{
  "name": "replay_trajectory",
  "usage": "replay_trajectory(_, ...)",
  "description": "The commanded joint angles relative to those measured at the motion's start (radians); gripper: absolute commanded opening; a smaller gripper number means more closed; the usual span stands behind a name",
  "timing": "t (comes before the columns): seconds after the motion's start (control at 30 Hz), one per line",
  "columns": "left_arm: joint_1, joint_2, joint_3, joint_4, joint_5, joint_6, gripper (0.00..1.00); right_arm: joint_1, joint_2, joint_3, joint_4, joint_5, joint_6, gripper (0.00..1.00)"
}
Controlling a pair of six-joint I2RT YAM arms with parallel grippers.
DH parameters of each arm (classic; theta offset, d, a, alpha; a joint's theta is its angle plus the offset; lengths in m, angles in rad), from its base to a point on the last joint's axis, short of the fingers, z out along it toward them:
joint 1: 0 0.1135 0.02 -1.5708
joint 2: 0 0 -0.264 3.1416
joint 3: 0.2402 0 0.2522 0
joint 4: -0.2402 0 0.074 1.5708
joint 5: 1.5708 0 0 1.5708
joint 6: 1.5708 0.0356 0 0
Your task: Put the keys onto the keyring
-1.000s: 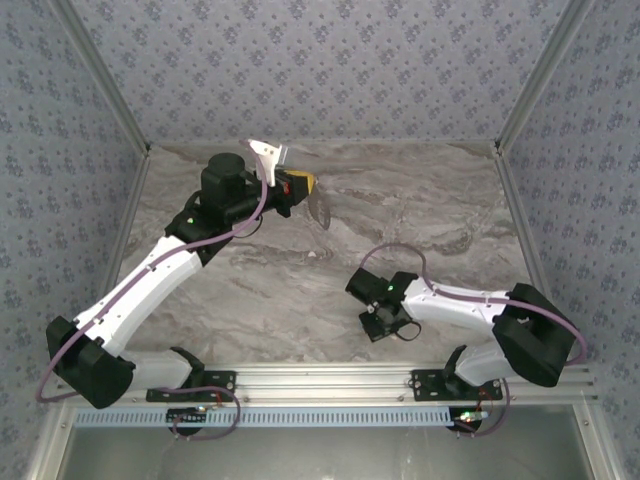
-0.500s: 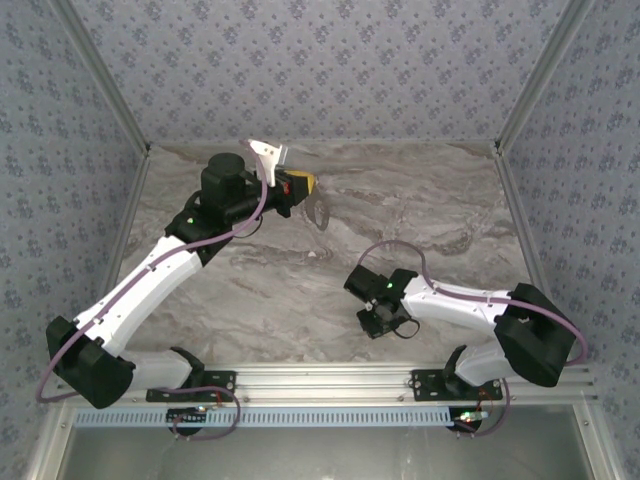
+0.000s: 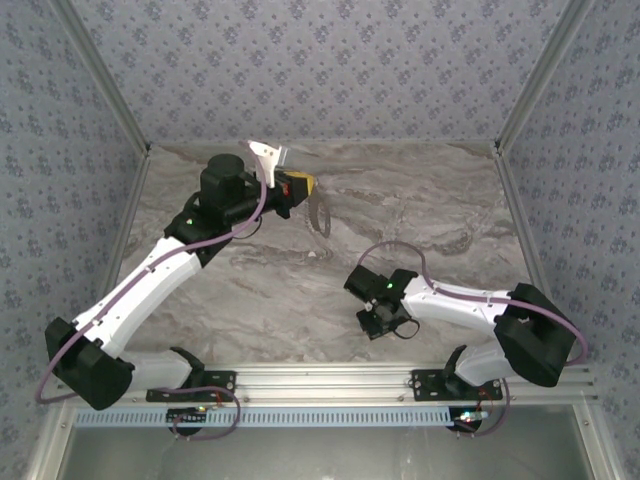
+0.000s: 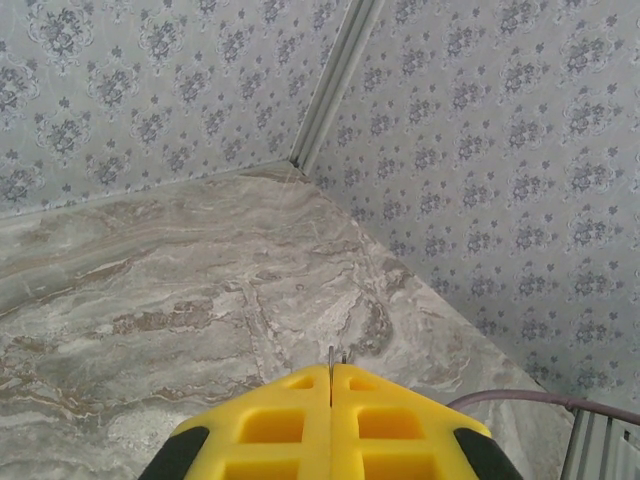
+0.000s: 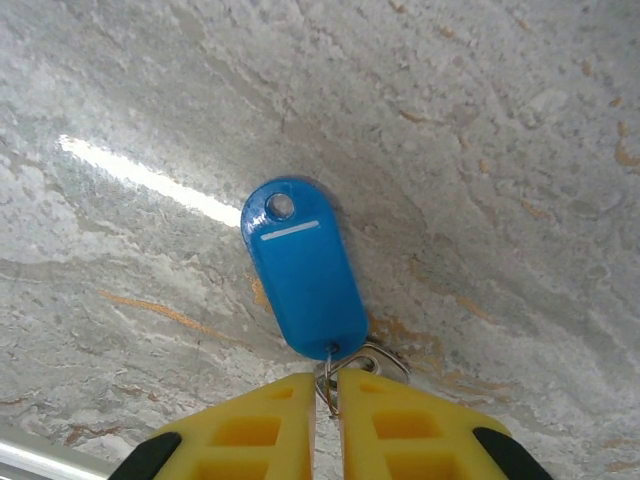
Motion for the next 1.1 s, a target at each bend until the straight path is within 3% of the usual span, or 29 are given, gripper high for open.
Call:
replay_trajectory(0.0, 0.002, -0.038, -0.006, 0.035, 0.013, -0.008, 0.0, -0.001, 0.003, -0.017, 0.001, -0.015, 0.005, 0.16)
replay_trajectory(0.27, 0.004, -0.052, -0.014, 0.032, 0.01, -0.008, 0.0, -0.004, 0.004, -0.026, -0.002, -0.006, 0.013, 0.16)
replay_trajectory(0.43, 0.004, -0.058, -0.019, 0.032, 0.011, -0.008, 0.0, -0.009, -0.001, -0.024, -0.009, -0.001, 0.013, 0.0)
replay_trajectory(0.63, 0.004, -0.057, -0.017, 0.033, 0.012, -0.007, 0.0, -0.038, -0.06, 0.031, -0.061, 0.02, 0.004, 0.0)
replay_trajectory(0.83, 0.003, -0.05, 0.005, 0.038, 0.026, 0.008, 0.0, -0.159, -0.212, 0.173, -0.123, -0.003, -0.041, 0.0)
replay_trajectory(1.07, 0.004, -0.001, 0.09, 0.04, 0.082, 0.022, 0.0, -0.362, -0.306, 0.375, -0.073, -0.135, -0.106, 0.0)
